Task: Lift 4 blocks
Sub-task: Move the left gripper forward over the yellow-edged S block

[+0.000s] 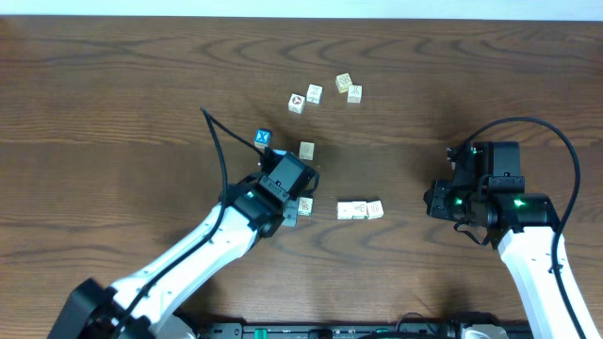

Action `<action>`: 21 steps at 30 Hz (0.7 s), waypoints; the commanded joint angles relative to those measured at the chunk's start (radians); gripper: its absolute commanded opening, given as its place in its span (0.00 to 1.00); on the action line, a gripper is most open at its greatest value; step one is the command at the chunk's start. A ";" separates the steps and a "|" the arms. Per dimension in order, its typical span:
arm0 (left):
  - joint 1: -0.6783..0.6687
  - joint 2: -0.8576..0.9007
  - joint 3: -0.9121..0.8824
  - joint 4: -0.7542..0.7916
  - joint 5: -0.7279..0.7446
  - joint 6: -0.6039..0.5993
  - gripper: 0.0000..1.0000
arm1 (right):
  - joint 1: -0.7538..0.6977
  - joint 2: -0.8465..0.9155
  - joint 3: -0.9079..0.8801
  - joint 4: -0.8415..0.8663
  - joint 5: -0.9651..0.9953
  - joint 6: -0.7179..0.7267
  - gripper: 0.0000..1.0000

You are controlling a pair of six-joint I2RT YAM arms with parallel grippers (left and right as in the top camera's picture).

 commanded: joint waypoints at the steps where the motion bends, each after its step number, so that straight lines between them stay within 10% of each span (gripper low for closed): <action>1: 0.014 0.082 0.010 0.057 -0.039 -0.017 0.19 | -0.008 -0.005 -0.006 0.003 0.006 0.000 0.13; 21: 0.078 0.230 0.010 0.230 0.256 -0.018 0.07 | -0.008 -0.005 -0.026 0.001 0.040 0.000 0.11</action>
